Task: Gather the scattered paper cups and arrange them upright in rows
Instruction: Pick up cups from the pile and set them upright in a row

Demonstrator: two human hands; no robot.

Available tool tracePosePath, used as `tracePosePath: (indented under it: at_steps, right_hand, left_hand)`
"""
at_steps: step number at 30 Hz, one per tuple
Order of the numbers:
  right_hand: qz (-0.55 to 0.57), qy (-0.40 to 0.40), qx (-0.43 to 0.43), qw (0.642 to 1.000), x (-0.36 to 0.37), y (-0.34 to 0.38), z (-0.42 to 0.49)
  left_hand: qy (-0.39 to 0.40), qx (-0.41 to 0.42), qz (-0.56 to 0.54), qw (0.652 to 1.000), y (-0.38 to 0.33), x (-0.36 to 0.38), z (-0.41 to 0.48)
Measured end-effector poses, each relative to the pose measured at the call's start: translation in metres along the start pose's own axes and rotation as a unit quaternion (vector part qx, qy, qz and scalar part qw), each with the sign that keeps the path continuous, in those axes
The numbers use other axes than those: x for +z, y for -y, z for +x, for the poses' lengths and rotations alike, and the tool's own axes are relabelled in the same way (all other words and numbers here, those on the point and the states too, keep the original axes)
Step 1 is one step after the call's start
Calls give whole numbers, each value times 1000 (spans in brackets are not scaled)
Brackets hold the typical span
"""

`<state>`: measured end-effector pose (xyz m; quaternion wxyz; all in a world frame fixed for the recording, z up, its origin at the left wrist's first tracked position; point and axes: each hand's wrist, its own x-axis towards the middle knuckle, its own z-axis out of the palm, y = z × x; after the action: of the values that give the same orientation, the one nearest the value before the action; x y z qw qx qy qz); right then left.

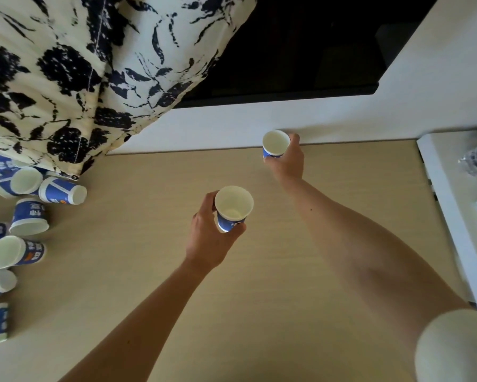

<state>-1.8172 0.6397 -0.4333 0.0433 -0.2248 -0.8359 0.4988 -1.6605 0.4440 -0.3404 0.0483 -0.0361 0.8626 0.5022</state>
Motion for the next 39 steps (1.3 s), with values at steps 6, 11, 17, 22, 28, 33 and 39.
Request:
tracePosePath:
  at_steps: [6, 11, 17, 22, 28, 33, 39]
  right_hand:
    - [-3, -16, -13, 1000, 6, -5, 4]
    - [16, -15, -11, 1000, 3, -12, -3]
    - [-2, -41, -4, 999, -14, -23, -64]
    - [119, 221, -45, 967, -54, -14, -99]
    - [107, 298, -83, 945, -76, -2, -106]
    - [119, 235, -115, 958, -78, -8, -102]
    - [135, 66, -39, 988, -82, -31, -71]
  left_hand:
    - [11, -13, 6, 1000, 2, 0, 7]
    - [6, -24, 12, 1000, 1, 1, 13]
    - [-5, -39, -1, 999, -7, 8, 23]
    - [16, -40, -25, 999, -21, 22, 38]
    - [61, -45, -47, 996, -35, 42, 44]
    - [105, -40, -28, 993, -37, 48, 45]
    - [104, -79, 12, 991, -23, 52, 48]
